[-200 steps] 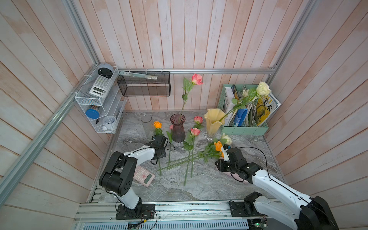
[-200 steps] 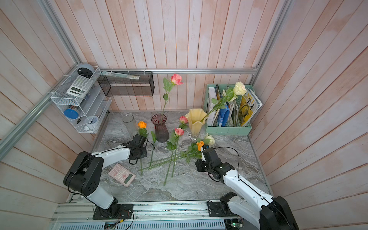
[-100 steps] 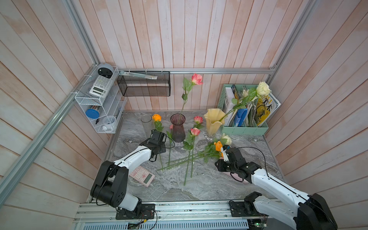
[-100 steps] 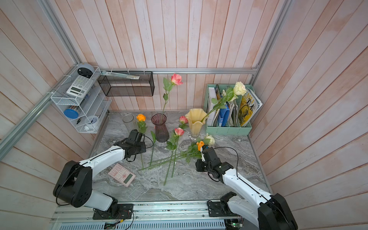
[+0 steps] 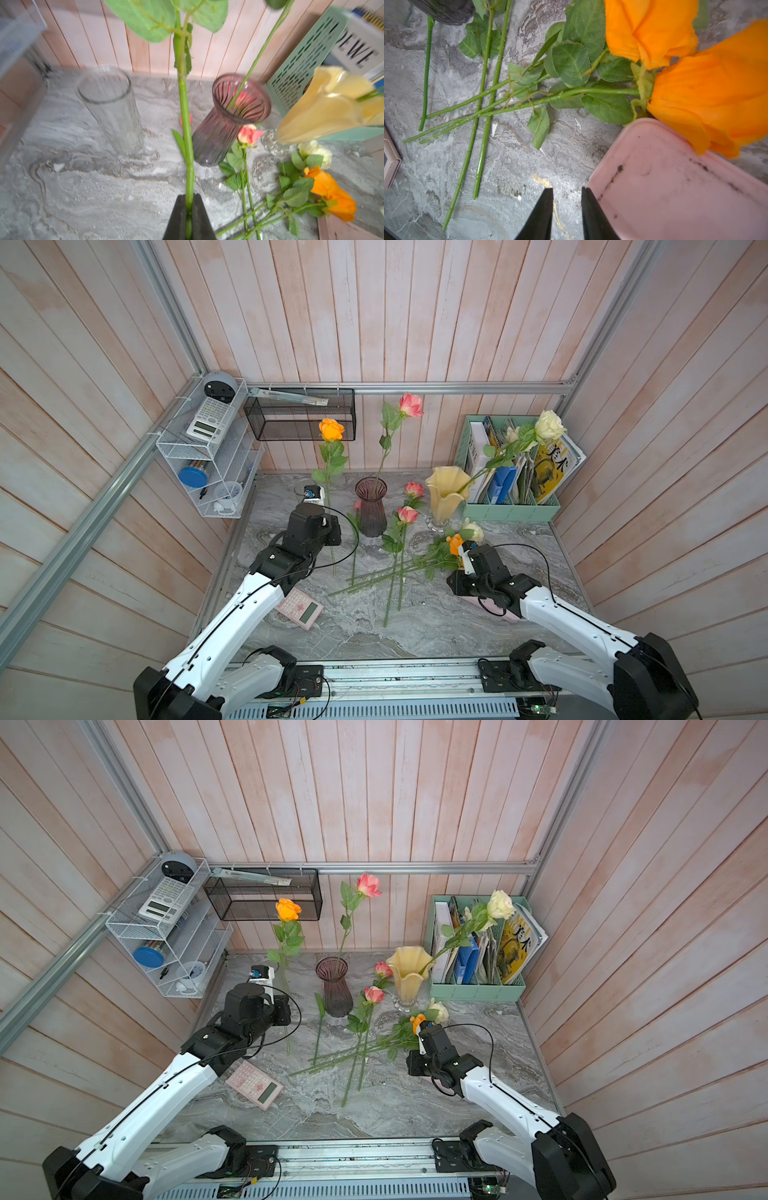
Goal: Arrange the flowers in different vases according to their colors
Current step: Pick up the flower at the center of the board, then insert the flower into the vase.
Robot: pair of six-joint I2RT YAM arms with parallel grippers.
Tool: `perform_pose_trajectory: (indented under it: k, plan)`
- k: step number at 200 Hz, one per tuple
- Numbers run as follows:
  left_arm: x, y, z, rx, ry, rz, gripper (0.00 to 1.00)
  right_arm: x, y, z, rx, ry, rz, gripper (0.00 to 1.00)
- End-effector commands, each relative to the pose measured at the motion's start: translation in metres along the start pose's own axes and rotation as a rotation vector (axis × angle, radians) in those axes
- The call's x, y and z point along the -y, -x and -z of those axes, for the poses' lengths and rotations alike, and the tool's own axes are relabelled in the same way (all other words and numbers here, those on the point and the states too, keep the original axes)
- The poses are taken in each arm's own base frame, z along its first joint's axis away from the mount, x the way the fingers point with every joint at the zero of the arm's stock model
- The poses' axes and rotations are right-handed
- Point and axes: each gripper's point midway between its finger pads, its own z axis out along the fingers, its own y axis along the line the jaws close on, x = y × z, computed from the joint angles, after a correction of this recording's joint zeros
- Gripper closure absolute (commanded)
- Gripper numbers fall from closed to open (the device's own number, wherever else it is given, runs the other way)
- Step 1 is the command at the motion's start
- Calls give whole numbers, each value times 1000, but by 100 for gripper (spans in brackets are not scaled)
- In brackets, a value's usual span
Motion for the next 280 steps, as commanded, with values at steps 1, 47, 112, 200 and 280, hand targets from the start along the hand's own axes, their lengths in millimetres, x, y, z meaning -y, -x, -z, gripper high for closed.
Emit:
perform_pose_trajectory:
  k: [1, 47, 112, 200, 280]
  plan:
    - [-11, 63, 28, 212, 83, -68, 100, -8, 10, 2, 15, 21, 1, 70]
    - [-24, 126, 35, 455, 225, -134, 100, -9, 12, 1, 16, 24, 2, 70]
    - [-55, 163, 11, 657, 356, -104, 100, -7, 11, 0, -7, 2, 11, 70]
    - [-96, 166, -58, 662, 410, -113, 100, -4, 6, -11, -49, -14, 11, 69]
    - [-116, 161, -91, 652, 414, -116, 100, -3, 4, -16, -74, -29, 20, 69]
